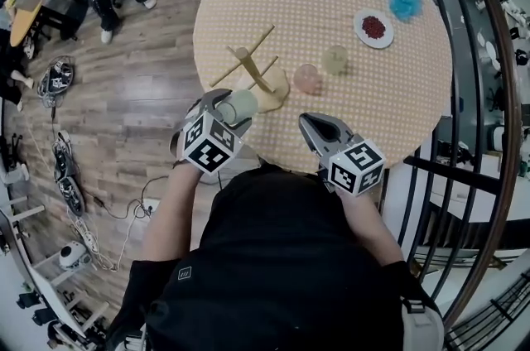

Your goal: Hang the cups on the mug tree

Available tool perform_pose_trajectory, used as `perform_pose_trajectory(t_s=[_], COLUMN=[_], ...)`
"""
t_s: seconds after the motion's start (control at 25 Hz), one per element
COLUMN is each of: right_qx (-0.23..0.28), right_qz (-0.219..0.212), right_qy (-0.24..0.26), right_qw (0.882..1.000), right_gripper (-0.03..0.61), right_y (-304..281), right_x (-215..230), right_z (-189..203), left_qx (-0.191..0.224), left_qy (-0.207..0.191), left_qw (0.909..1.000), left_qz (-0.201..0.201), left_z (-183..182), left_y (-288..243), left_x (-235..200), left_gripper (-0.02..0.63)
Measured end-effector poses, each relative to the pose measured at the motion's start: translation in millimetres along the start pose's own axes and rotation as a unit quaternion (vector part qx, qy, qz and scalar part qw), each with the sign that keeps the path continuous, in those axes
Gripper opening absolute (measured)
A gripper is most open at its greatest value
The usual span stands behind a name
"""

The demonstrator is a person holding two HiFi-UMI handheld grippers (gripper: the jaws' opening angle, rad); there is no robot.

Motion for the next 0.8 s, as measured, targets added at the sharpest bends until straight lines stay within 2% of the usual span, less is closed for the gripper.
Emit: perform_pose_trajectory(t_s=[0.2, 0.8], right_qx=[-0.010, -0.037], right_qz=[0.011, 0.032], right_qy=[-0.007, -0.020], right_qw=[1.000, 0.999], right_gripper=[0.018, 0.017], right_y=[6, 19], right_x=[5, 16], right_z=[7, 17], left_qx=[-0.006, -0.019], left_qy=[0.008, -0.002], left_qw=[0.9999, 0.9997], left_qz=[0.001, -0.011], left_z=[10, 17], left_y=[-14, -44], left_x=[-5, -3], left_gripper=[0.310, 0.310])
Point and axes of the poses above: the fingertips, and each gripper's own axes: y backward along the fingers, x to its right, z out of its underside, the point moved 4 cm from there along y, backward along the fingers, and after that the axes turned 3 degrees about -y, right-handed, at the moved point
